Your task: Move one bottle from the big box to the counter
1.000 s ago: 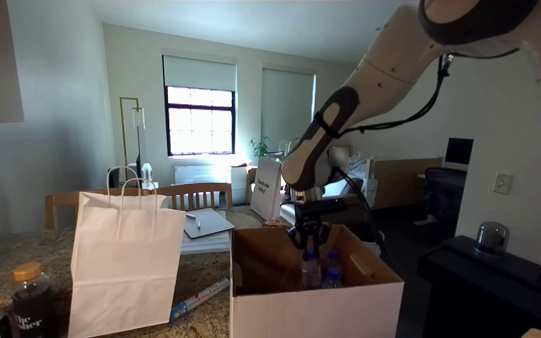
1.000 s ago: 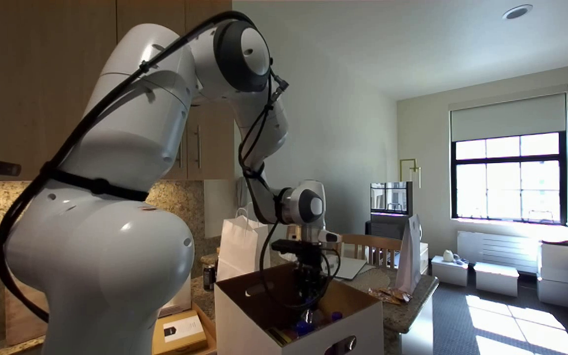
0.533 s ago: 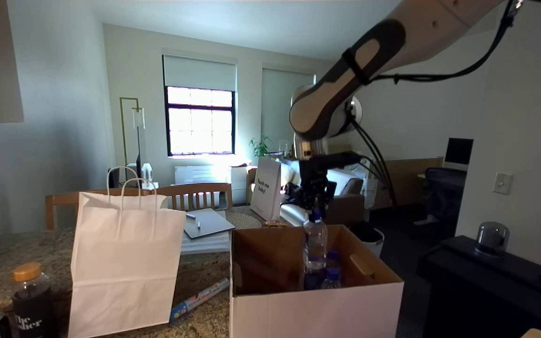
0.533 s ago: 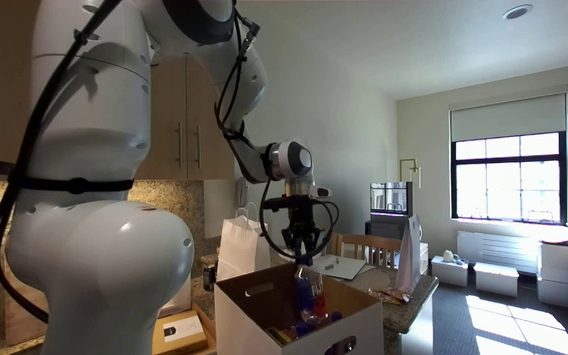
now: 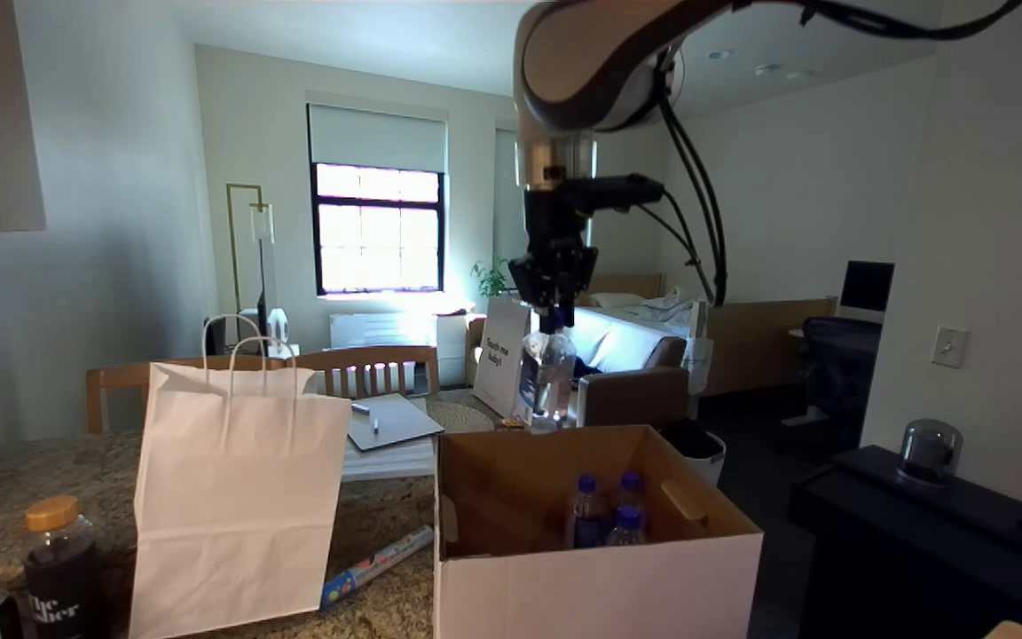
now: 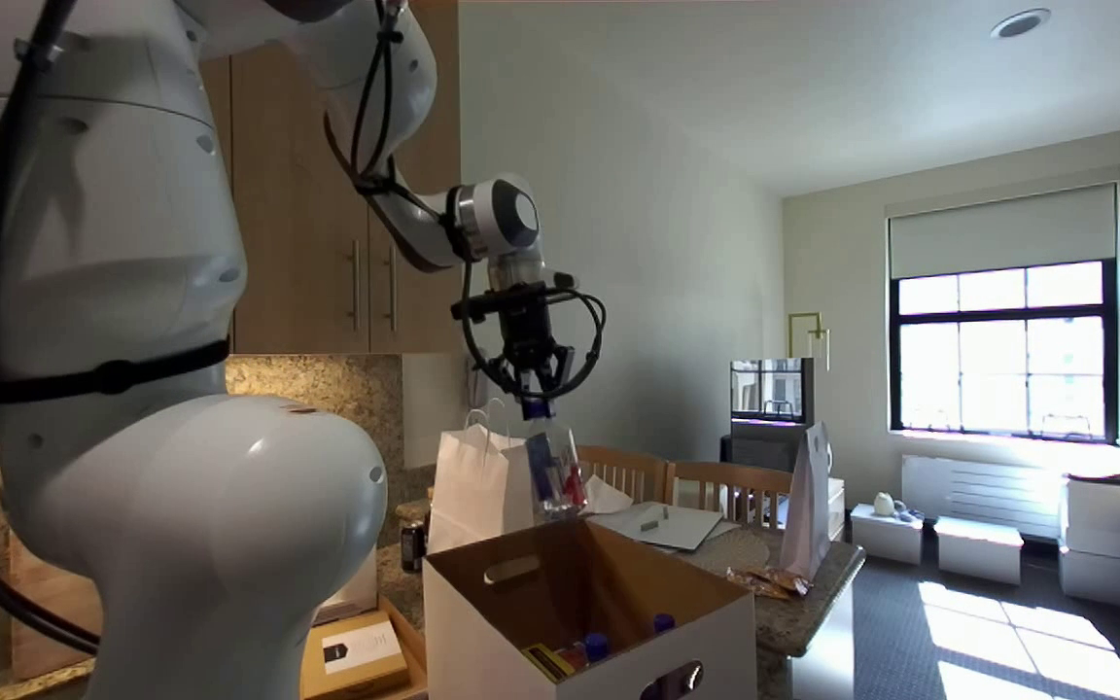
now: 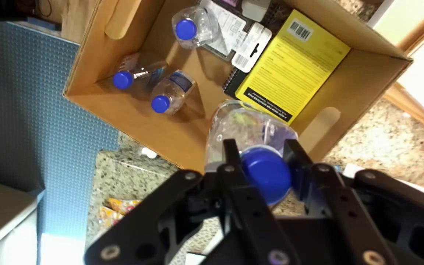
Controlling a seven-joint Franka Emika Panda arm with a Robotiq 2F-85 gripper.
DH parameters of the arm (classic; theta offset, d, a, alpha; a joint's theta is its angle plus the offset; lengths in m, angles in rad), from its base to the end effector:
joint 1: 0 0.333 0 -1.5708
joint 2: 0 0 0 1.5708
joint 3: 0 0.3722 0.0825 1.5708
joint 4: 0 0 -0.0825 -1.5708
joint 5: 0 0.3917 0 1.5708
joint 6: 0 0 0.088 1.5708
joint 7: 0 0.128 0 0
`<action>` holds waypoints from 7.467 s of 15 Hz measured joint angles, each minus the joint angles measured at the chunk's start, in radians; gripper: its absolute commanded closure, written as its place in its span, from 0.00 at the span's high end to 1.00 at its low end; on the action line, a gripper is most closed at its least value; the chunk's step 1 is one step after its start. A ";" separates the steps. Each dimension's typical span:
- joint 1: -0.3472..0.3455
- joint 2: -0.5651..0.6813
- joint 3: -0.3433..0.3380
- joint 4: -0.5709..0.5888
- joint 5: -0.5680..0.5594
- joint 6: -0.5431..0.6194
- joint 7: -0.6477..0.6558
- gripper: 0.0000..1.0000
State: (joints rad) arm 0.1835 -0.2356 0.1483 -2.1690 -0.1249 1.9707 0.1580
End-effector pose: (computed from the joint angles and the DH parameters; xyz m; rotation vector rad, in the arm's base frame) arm 0.4578 0.1517 0.5274 2.9844 0.3252 0.1040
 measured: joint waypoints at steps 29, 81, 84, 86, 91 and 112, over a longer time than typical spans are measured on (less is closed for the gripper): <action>0.231 0.296 0.302 0.158 -0.211 -0.081 -0.267 0.15; 0.472 1.141 0.241 0.991 -0.150 -0.281 -0.655 0.15; 0.515 1.202 0.224 1.143 -0.178 -0.343 -0.655 0.15; 0.540 1.232 0.219 1.218 -0.187 -0.372 -0.655 0.15; 0.611 1.297 0.148 1.335 -0.177 -0.376 -0.637 0.14; 0.705 1.567 -0.011 1.780 -0.110 -0.444 -0.583 1.00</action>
State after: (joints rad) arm 0.8881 1.3318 0.1375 -0.3893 -0.2344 1.5264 -0.4246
